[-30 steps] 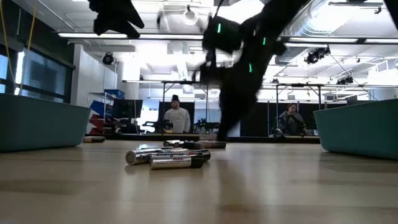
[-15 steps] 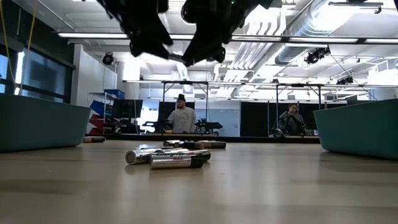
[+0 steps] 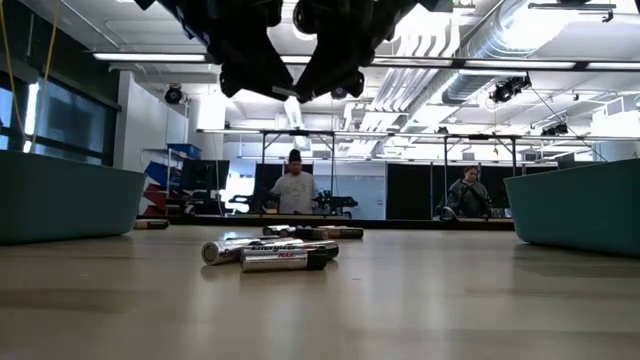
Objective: Sort batteries
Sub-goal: Put the silver battery into the blue bin
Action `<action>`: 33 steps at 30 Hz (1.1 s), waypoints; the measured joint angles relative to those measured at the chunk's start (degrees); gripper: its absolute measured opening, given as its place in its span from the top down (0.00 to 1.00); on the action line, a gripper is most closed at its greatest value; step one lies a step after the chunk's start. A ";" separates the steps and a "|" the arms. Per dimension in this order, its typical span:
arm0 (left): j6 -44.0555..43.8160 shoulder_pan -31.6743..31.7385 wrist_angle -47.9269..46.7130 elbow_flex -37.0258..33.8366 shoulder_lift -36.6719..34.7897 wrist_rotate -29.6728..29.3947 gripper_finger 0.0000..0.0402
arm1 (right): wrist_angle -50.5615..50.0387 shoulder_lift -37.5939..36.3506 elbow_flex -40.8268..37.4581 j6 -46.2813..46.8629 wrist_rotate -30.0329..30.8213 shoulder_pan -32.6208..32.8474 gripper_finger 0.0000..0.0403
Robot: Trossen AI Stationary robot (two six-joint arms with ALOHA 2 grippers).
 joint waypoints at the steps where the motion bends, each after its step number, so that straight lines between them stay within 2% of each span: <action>1: 0.09 0.00 0.26 0.00 0.01 -0.11 0.68 | -0.01 0.00 0.00 0.09 -0.01 0.00 0.94; 10: 0.61 -0.02 1.14 0.00 -0.02 0.48 0.86 | -0.07 0.00 0.00 -0.25 -0.42 0.07 0.94; 13: 1.97 -0.04 1.11 0.00 -0.04 0.85 0.90 | -0.11 0.00 0.00 -0.72 -0.40 0.17 0.94; 16: 2.70 -0.04 1.06 0.04 -0.07 1.08 0.88 | 0.04 0.00 -0.01 -0.57 0.01 0.52 0.94; 25: 5.06 -0.04 0.55 0.04 -0.04 1.28 0.68 | 0.70 -0.02 0.00 0.85 0.42 0.44 0.94; 29: 5.59 -0.04 0.56 0.04 -0.02 1.37 0.70 | 0.66 -0.02 -0.01 0.63 0.34 0.44 0.94; 33: 5.65 -0.07 0.52 0.04 -0.02 1.38 0.80 | 0.57 -0.04 0.00 0.41 0.00 0.46 0.94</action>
